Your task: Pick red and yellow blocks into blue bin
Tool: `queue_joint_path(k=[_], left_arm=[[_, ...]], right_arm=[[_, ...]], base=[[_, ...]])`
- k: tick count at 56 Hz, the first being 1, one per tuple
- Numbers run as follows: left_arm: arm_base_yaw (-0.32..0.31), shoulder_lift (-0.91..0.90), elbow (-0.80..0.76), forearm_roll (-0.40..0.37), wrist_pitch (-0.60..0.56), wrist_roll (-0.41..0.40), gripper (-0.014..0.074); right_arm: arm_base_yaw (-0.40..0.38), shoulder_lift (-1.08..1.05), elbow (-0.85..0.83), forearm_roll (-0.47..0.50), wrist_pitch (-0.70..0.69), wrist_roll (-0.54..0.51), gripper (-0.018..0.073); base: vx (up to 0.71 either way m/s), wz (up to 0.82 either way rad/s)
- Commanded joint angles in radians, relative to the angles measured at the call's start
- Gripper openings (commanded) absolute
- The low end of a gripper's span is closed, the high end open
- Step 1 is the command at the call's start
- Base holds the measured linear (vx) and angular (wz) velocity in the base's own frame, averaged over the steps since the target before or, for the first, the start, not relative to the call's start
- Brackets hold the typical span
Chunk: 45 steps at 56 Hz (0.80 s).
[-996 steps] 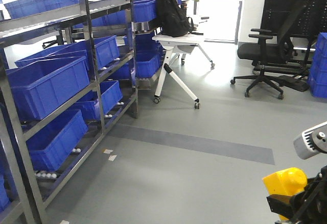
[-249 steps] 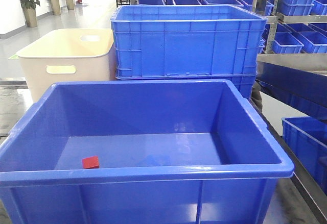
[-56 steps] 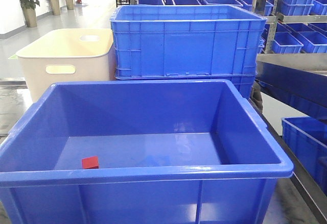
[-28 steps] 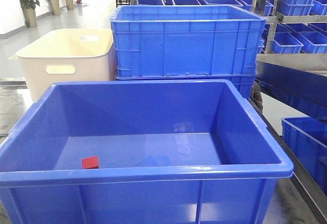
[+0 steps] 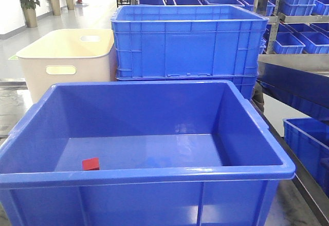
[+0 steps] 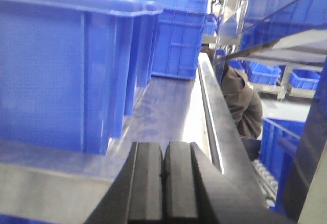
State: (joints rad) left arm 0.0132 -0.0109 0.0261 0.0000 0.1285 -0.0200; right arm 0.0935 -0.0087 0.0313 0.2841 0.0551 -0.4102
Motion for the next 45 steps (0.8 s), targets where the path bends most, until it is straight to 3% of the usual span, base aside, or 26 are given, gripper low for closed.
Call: queue_joint_path(k=[1, 7, 11, 17, 45], left_arm=[[-0.001, -0.018, -0.017, -0.006, -0.082, -0.01, 0.0], [-0.001, -0.018, -0.017, -0.006, -0.082, -0.01, 0.0], [-0.001, -0.018, -0.017, -0.006, -0.082, -0.01, 0.0], [-0.001, -0.018, -0.017, -0.006, -0.082, -0.01, 0.0], [-0.001, -0.018, -0.017, -0.006, -0.082, -0.01, 0.0]], right_arm=[[-0.004, -0.011, 0.006, 0.009, -0.111, -0.003, -0.0011], [-0.004, -0.011, 0.006, -0.072, -0.114, 0.051, -0.0011], [-0.017, -0.011, 0.006, -0.168, -0.113, 0.15, -0.0011], [-0.05, -0.012, 0.006, -0.234, -0.113, 0.275, -0.0011], [-0.071, -0.013, 0.006, -0.237, -0.113, 0.283, -0.0011]], base=[[0.0, 0.0], [0.0, 0.0], [0.0, 0.0], [0.0, 0.0], [0.0, 0.0]])
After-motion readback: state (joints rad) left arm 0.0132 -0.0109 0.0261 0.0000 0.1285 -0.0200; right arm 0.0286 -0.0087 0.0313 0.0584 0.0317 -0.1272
